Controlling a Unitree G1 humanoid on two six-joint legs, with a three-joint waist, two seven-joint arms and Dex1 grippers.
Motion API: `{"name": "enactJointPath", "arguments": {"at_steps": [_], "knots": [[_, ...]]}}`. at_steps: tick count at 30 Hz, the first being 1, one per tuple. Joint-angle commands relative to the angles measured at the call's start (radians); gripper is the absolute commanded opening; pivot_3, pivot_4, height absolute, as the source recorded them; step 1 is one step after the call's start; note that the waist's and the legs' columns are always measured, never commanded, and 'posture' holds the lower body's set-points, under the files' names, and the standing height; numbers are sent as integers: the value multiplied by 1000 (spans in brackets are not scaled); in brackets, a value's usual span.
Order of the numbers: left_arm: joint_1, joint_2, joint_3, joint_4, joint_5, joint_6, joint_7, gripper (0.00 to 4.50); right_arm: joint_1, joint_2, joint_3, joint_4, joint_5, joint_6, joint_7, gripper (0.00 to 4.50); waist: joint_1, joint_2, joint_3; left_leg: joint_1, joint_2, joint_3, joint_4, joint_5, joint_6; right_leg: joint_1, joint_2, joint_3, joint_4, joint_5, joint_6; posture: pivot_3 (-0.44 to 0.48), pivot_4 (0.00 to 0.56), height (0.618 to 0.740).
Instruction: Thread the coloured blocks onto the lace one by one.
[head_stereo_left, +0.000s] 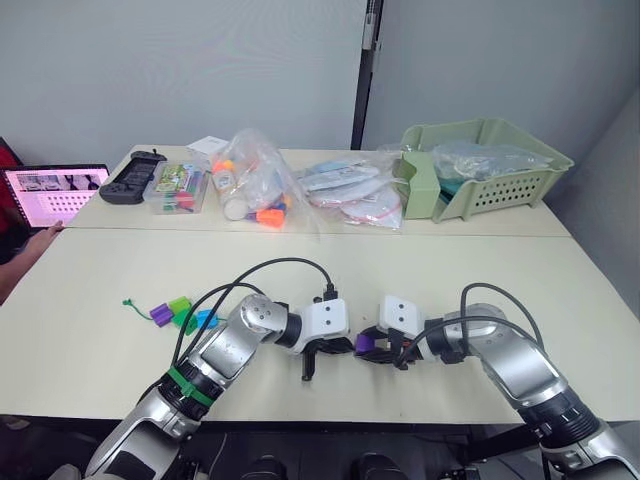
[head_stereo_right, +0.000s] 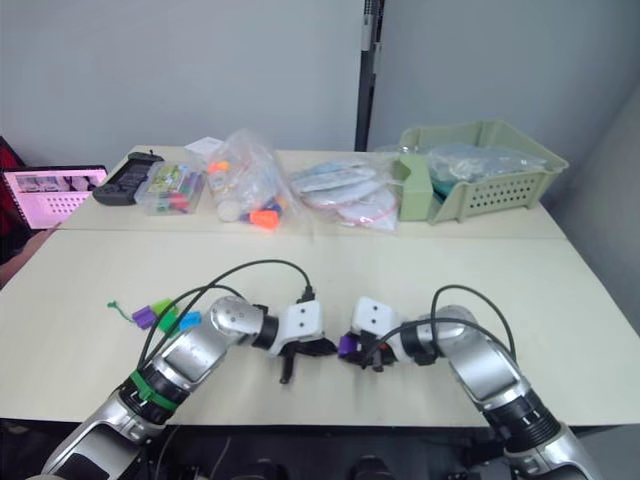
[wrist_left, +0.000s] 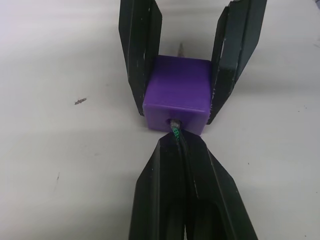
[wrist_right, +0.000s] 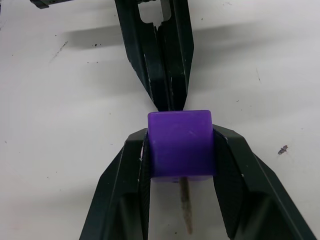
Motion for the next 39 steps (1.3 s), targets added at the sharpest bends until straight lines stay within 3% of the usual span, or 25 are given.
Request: {"name": "enactJointPath", "arguments": {"at_steps": [1,3,4,13,21,31,39], "knots": [[-20,-31,-12,-32,-2,8,3,12,27,8,43,5,-2,24,-2,1172,0,0,0,0,0,0,0,0,0,0,0,0,0,0,0,0,150,740],[-28,-15,4,-19,5,7,-2,12,29,8,42,3,-1,26,-2,1172,0,0,0,0,0,0,0,0,0,0,0,0,0,0,0,0,150,740],[-32,-9,19,-18,-3,15,-8,272,31,7,42,3,-2,26,-3,1172,0,0,0,0,0,0,0,0,0,0,0,0,0,0,0,0,150,740],[-12,99,70,-36,-40,16,-94,3146,33,3,38,9,-1,22,-4,1172,-3,0,0,0,0,0,0,0,0,-1,0,0,0,0,0,0,150,740],[-2,83,51,28,-9,-33,-64,3146,33,-1,33,7,0,25,-2,1172,0,0,0,0,0,0,0,0,0,0,0,0,0,0,0,0,150,740],[9,62,47,16,-13,-32,-70,16,37,-4,32,2,1,30,-3,1172,0,0,0,0,0,0,0,0,0,0,0,0,0,0,0,0,150,740],[0,42,44,-28,-19,-8,-55,16,35,-1,33,4,0,30,-6,1172,0,0,0,0,0,0,0,0,0,0,0,0,0,0,0,0,150,740]]}}
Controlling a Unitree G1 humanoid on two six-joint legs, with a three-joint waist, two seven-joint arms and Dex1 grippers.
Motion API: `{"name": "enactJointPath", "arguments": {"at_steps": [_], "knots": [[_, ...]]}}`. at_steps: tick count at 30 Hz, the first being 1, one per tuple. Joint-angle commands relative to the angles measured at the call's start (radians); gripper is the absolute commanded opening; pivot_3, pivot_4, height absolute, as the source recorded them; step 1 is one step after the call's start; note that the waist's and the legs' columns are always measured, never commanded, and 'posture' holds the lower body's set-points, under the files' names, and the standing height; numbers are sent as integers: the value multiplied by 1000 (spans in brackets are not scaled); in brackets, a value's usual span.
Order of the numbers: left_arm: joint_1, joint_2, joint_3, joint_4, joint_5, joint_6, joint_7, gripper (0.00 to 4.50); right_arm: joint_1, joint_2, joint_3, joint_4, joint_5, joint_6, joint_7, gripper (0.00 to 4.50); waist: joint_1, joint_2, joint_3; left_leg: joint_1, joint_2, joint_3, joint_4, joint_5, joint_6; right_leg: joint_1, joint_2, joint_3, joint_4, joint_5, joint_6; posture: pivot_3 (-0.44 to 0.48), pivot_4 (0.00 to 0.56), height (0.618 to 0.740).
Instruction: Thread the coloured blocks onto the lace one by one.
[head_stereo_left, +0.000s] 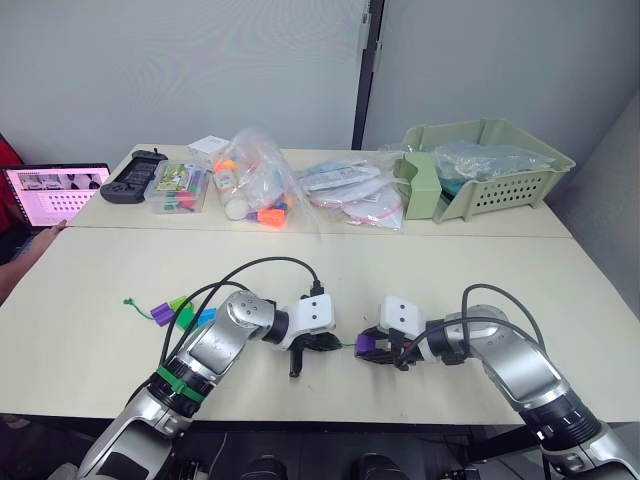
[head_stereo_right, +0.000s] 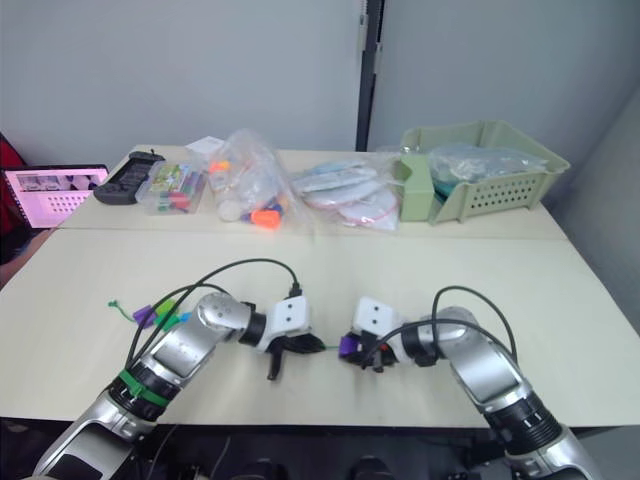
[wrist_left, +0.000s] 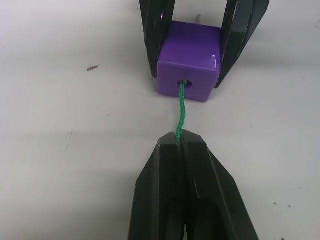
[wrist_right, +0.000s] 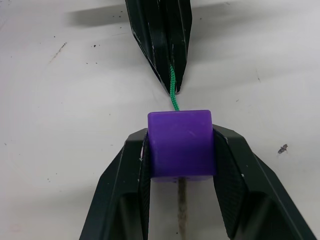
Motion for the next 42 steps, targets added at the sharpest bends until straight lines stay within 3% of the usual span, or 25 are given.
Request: {"name": "enactJointPath", "arguments": {"at_steps": [1,5,12,16,18,23,25,26,31,37,42], "knots": [[-10,-23,-14,-53,-3,16,4,16,23,-2,38,17,-1,25,5,1172,0,0,0,0,0,0,0,0,0,0,0,0,0,0,0,0,150,740],[-15,-62,-40,-58,10,37,23,16,23,1,41,15,-3,27,4,1172,0,0,0,0,0,0,0,0,0,0,0,0,0,0,0,0,150,740],[-23,-36,-24,-54,30,52,27,16,26,-3,43,9,-3,29,6,1172,0,0,0,0,0,0,0,0,0,0,0,0,0,0,0,0,150,740],[-25,-38,17,-85,-21,81,11,1261,28,7,20,-5,22,29,4,1172,0,0,0,0,0,0,0,0,0,0,0,0,0,0,0,0,150,740],[-24,-28,20,-102,-36,93,-5,1902,27,16,4,-7,30,35,-10,2205,0,0,0,-1,0,0,0,0,0,-1,0,0,0,0,0,0,150,740],[-44,5,30,-175,-65,130,-25,3559,58,-35,-89,-116,113,78,0,3928,3,0,0,-8,0,0,1,0,0,-9,0,0,1,0,0,0,150,740],[-53,-3,4,-162,-42,111,-13,4237,82,-68,-142,-156,142,84,-3,4500,9,0,0,-10,-1,0,1,0,0,-11,-1,1,1,1,0,0,150,740],[-55,-10,-11,-152,-32,95,-11,4459,95,-83,-164,-168,153,82,-4,4500,16,0,0,-11,-1,0,1,0,0,-11,-1,1,1,1,0,0,150,740],[-62,-78,-69,-60,7,23,24,4459,144,-121,-224,-190,184,58,-14,4500,24,0,1,-12,-1,1,2,0,0,-12,-1,1,0,1,1,0,150,740],[-77,-146,-96,104,51,-98,48,4459,176,-127,-208,-172,167,35,-23,4500,23,0,1,-12,-1,1,2,0,0,-12,-1,1,1,1,1,0,150,740],[-78,-144,-86,101,29,-105,5,2983,190,-125,-202,-155,163,14,-32,4500,23,0,1,-12,-1,1,2,0,0,-12,-1,1,1,1,1,0,150,740]]}}
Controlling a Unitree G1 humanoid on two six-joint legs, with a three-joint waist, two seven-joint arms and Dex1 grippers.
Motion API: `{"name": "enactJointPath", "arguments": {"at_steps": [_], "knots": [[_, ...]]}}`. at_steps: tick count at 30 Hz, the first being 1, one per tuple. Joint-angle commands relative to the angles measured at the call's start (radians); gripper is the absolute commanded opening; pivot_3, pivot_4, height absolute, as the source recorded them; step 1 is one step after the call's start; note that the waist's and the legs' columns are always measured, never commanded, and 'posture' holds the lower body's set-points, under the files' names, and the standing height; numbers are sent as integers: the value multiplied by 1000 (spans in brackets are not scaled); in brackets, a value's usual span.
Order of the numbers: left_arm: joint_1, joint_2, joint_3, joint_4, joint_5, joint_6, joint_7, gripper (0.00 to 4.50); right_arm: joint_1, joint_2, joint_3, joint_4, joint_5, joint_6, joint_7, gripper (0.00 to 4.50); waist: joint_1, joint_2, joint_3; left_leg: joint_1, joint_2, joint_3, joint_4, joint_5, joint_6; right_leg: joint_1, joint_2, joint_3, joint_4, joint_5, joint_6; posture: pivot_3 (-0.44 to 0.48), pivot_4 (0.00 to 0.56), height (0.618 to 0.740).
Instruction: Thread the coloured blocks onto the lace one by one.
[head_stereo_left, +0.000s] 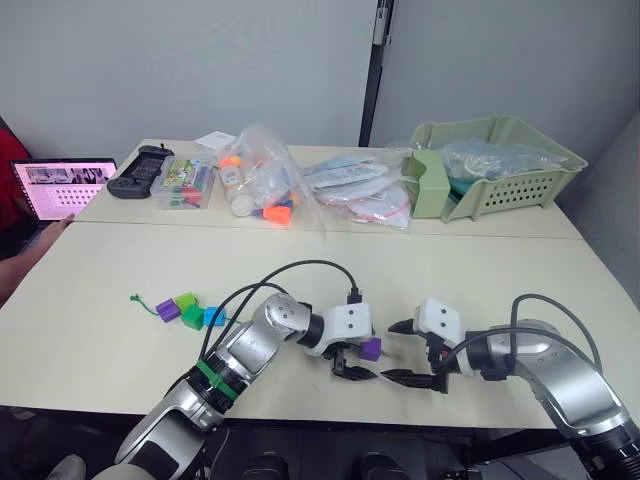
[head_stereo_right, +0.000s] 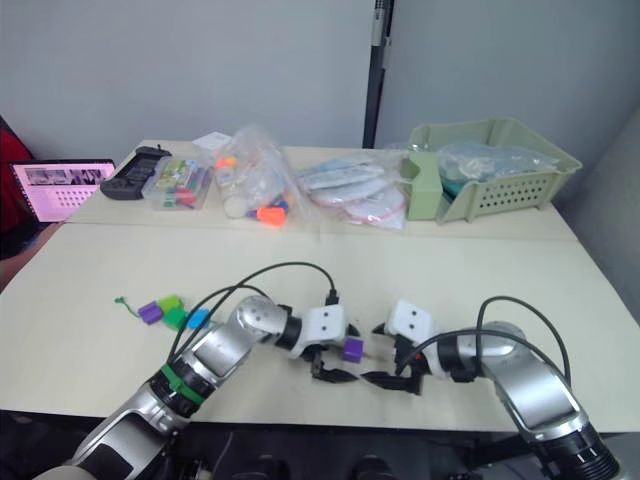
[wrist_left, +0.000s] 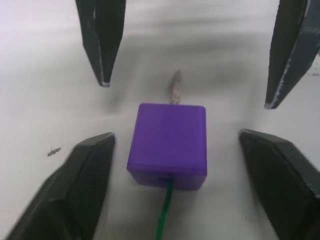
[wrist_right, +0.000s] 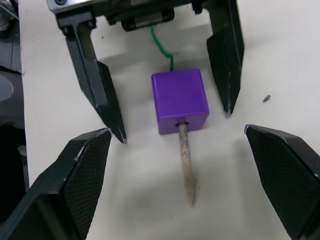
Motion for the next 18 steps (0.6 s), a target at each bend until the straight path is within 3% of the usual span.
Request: {"name": "enactJointPath", "arguments": {"at_steps": [1,5,10,18], "knots": [[-10,8,15,-19,-8,-10,-22,2656,8,-5,-12,0,10,-26,-5,4500,0,0,0,0,0,0,0,0,0,0,0,0,0,0,0,0,150,740],[-7,16,15,-26,-5,-14,-30,1308,19,-4,-8,19,7,-50,-2,4500,0,0,0,0,0,0,0,0,0,0,0,0,0,0,0,0,150,740],[-11,20,18,-19,-2,-18,-32,1212,20,5,3,74,-7,-108,-2,4500,-1,0,0,0,0,0,0,0,0,0,0,0,0,0,0,0,150,740],[-15,24,21,-5,-1,-24,-34,1212,11,3,44,163,-59,-199,13,1979,-2,0,0,1,0,0,0,0,0,0,0,0,0,0,0,0,150,740]]}}
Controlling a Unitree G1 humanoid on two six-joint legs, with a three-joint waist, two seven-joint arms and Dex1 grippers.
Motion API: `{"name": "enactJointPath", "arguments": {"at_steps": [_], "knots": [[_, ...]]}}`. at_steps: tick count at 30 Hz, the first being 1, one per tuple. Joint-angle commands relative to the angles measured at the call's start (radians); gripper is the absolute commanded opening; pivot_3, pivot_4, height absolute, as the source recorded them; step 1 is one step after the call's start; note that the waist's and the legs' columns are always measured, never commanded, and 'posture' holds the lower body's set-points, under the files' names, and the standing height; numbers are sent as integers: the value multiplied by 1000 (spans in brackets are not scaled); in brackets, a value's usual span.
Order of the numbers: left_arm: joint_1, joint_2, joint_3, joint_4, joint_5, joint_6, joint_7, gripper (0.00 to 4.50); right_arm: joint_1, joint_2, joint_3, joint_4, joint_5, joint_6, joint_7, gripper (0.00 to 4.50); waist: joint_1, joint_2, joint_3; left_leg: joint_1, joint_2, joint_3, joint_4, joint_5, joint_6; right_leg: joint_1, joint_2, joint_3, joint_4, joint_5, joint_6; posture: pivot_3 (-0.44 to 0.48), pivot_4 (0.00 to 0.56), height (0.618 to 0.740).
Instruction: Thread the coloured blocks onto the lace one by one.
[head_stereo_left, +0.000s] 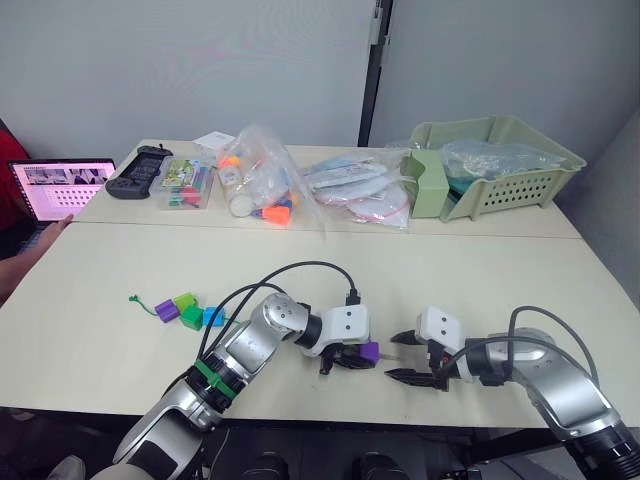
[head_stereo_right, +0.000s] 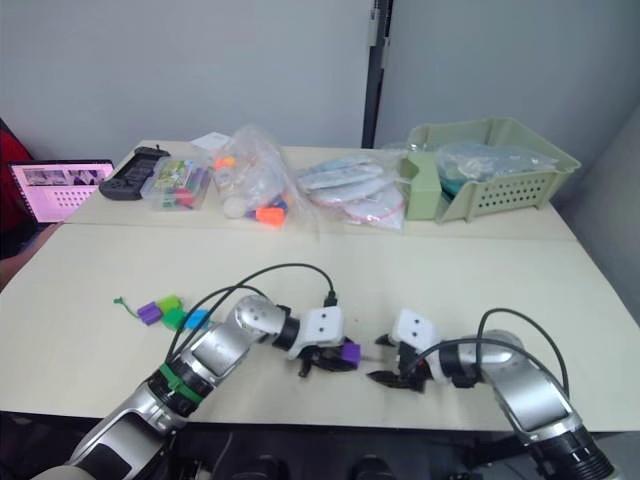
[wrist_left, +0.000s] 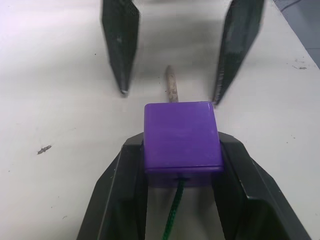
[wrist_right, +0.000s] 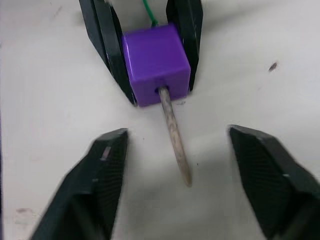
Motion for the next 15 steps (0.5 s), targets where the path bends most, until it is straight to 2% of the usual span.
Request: {"name": "enactJointPath", "arguments": {"at_steps": [1,6,11,15], "knots": [[-16,6,20,2,4,-17,-5,1212,-9,-5,6,20,-13,-38,10,1681,0,0,0,0,0,0,0,0,0,0,0,0,0,0,0,0,150,740],[-17,23,29,4,0,-24,-17,1212,-12,-3,8,39,-15,-68,18,0,0,0,0,2,0,0,0,0,0,1,0,0,0,0,0,0,150,740],[1,66,64,-24,-28,-20,-47,1212,-28,5,10,58,-11,-88,22,0,-2,0,0,2,0,0,0,0,0,2,0,0,0,0,0,0,150,740],[35,181,134,-51,-60,-39,-101,1212,-57,8,13,50,-8,-74,24,0,-4,0,0,2,1,0,0,0,0,1,0,0,1,0,0,0,150,740]]}}
